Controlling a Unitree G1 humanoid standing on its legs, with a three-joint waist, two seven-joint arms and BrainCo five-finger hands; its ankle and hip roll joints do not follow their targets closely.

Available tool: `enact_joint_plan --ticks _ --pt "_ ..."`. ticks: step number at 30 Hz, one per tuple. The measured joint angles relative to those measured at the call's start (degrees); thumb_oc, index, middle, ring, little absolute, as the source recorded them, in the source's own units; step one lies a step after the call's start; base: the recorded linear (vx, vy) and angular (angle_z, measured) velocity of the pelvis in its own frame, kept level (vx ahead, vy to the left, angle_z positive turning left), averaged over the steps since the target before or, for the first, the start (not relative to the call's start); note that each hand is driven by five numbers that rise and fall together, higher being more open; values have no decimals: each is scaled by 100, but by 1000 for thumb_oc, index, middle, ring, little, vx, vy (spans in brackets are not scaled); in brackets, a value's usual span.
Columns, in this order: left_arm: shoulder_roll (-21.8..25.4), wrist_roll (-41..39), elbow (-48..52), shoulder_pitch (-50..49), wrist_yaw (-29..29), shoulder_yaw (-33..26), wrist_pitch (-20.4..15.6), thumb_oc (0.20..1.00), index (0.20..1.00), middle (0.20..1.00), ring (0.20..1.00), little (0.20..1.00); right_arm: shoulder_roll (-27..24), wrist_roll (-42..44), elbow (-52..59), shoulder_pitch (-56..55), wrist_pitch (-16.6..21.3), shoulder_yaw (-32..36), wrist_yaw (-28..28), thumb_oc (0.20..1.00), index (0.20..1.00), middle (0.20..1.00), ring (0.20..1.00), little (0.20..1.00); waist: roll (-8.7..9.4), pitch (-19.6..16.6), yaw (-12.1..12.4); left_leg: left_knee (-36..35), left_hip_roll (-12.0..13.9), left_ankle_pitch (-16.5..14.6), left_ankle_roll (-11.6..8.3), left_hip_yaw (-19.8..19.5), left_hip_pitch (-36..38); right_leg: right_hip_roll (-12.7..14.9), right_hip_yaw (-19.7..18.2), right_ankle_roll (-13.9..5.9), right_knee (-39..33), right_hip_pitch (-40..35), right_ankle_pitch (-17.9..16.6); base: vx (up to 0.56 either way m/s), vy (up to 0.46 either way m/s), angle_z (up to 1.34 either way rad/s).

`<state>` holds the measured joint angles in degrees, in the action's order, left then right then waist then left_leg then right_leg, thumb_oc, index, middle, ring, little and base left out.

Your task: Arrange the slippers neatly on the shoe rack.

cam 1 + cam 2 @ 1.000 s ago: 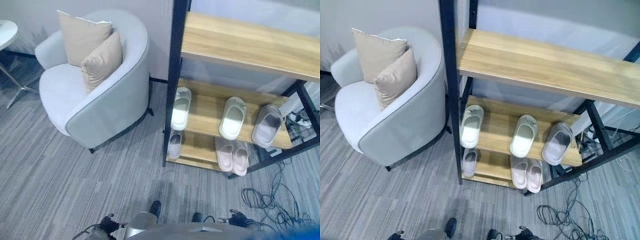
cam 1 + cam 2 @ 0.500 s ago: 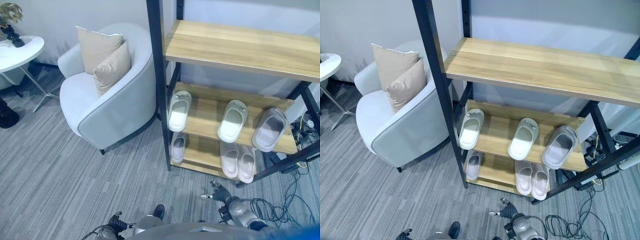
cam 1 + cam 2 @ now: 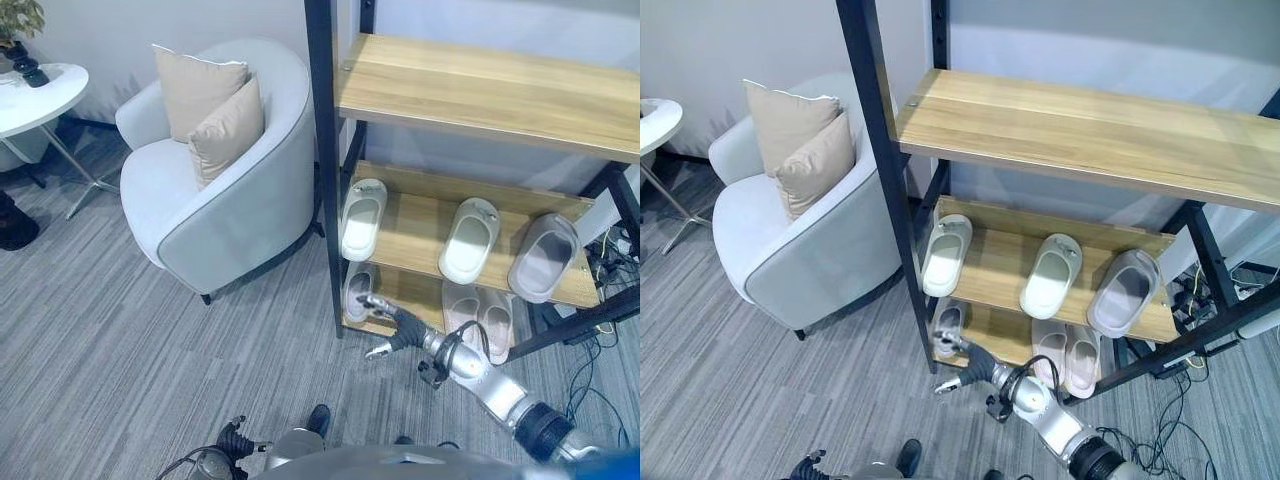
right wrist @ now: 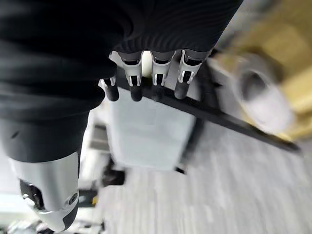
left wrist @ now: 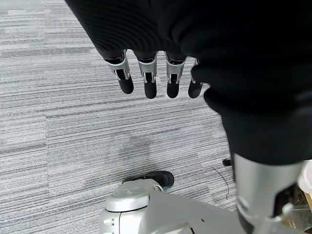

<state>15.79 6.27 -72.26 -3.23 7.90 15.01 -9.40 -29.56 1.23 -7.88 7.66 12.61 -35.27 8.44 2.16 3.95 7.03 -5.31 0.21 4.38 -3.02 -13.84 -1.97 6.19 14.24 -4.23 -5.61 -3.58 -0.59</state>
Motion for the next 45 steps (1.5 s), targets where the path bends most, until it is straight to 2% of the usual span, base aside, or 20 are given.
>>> enact_joint_plan --ticks 1,4,6,7,8,10,12,14,17,21,24,26,29,34,36,39,41,45 --pt "-43 -1 -5 -15 -1 -124 0 1000 1000 1000 1000 1000 -28 -233 169 59 158 419 -131 1000 1000 1000 1000 1000 -6 5 -3 0 -11 0 0 -12 -1 2 12 -1 0 -4 1 47 27 15" --pt "-82 -6 4 -21 2 -173 -9 1000 1000 1000 1000 1000 -265 -1369 -236 386 158 1678 -1000 1000 1000 1000 1000 1000 -14 75 33 0 -38 4 1 -102 -22 6 97 -22 0 -28 15 30 27 13" --pt "-75 -7 6 -55 1 -172 -31 1000 1000 1000 1000 1000 -362 -1768 -554 452 144 2141 -1410 1000 1000 1000 1000 1000 -17 105 47 2 -40 9 2 -136 -92 0 131 -30 0 27 20 13 9 12" --pt "-41 -5 23 -55 -2 -166 -66 1000 1000 1000 1000 1000 -663 -2248 -1025 598 46 2193 -1821 1000 1000 1000 1000 1000 -16 187 60 2 -47 31 12 -207 -149 -2 189 -40 0 55 27 3 -5 18" --pt "-54 -3 24 -51 -6 -157 -93 1000 1000 1000 1000 1000 -850 -2452 -1238 611 -59 2335 -2000 1000 1000 1000 1000 1000 -12 243 93 3 -46 53 8 -229 -227 -9 212 -39 0 122 26 6 -1 15" --pt "-39 0 24 -46 -18 -156 -95 1000 1000 1000 1000 1000 -1008 -2820 -1587 652 -213 2403 -2334 1000 1000 1000 1000 1000 -34 391 192 4 -46 58 8 -247 -293 -13 236 -40 0 179 27 4 -1 5" --pt "-37 -1 33 4 -32 -139 -100 1000 1000 1000 1000 1000 -972 -2967 -2174 997 -368 2369 -2622 1000 1000 1000 1000 1000 -40 542 232 5 -61 63 4 -263 -342 -3 269 -52 0 216 35 7 -7 8" --pt "53 -2 141 97 -35 286 -103 1000 1000 1000 1000 1000 -962 -2957 -3034 1656 -513 2340 -3052 1000 1000 1000 1000 1000 -58 658 242 40 -73 99 -15 -342 -542 -7 342 -45 0 370 23 4 4 15" --pt "61 -10 148 249 -31 329 -104 1000 1000 1000 1000 1000 -973 -2951 -2988 1958 -688 2336 -3138 1000 1000 1000 1000 1000 -110 751 325 31 -90 145 -17 -388 -715 5 384 -37 1 530 -8 8 9 11" --pt "28 -64 187 308 5 335 -106 1000 1000 1000 1000 1000 -938 -2883 -3425 2173 -878 2383 -3655 1000 1000 1000 1000 1000 -149 878 333 33 -147 156 -13 -439 -854 52 444 -56 0 634 -1 18 -1 9" --pt "-17 -68 171 310 125 338 -105 1000 1000 1000 1000 1000 -938 -2843 -3559 2232 -1042 2437 -3840 1000 1000 1000 1000 1000 -148 878 330 34 -167 168 -11 -544 -894 56 553 -75 0 628 12 16 -18 16" --pt "-68 -70 165 316 147 335 -104 1000 1000 1000 1000 1000 -772 -2715 -3084 2060 -1101 3041 -4023 1000 1000 1000 1000 1000 -148 878 311 33 -169 172 -15 -563 -900 55 574 -82 -1 626 18 38 -27 6" --pt "-68 -69 127 315 239 332 -98 1000 1000 1000 1000 1000 -725 -2212 -2891 1885 -1088 3454 -4227 1000 1000 1000 1000 1000 -136 864 298 32 -176 173 -15 -585 -793 57 606 -89 -1 501 23 52 -43 5" --pt "-46 -67 120 169 247 303 -83 1000 1000 1000 1000 1000 -722 -1990 -2796 1464 -989 3449 -4221 1000 1000 1000 1000 1000 19 564 181 33 -162 191 -26 -574 -698 52 601 -87 -1 408 23 24 -34 -1" --pt "-35 -68 120 169 247 306 -79 1000 1000 1000 1000 1000 -722 -1946 -3006 1437 -991 3431 -4161 1000 1000 1000 1000 1000 4 541 127 37 -157 198 -27 -556 -703 51 572 -77 -1 428 9 -3 -23 -7" --pt "-28 -67 120 160 244 336 -75 1000 1000 1000 1000 1000 -888 -2007 -3406 1459 -1101 2801 -3810 1000 1000 1000 1000 1000 -36 477 80 35 -156 202 -22 -536 -786 53 546 -71 0 526 -4 1 -9 -3" --pt "-28 -69 122 162 243 360 -71 1000 1000 1000 1000 1000 -887 -2126 -3820 1626 -1158 2728 -3740 1000 1000 1000 1000 1000 -61 463 43 34 -157 203 -21 -536 -800 54 546 -71 -1 544 -3 0 0 0" --pt "-30 -70 122 162 242 362 -71 1000 1000 1000 1000 1000 -888 -2124 -3958 1730 -1171 2585 -3688 1000 1000 1000 1000 1000 -76 460 45 34 -153 203 -21 -532 -822 51 542 -71 -1 565 -3 0 0 0"
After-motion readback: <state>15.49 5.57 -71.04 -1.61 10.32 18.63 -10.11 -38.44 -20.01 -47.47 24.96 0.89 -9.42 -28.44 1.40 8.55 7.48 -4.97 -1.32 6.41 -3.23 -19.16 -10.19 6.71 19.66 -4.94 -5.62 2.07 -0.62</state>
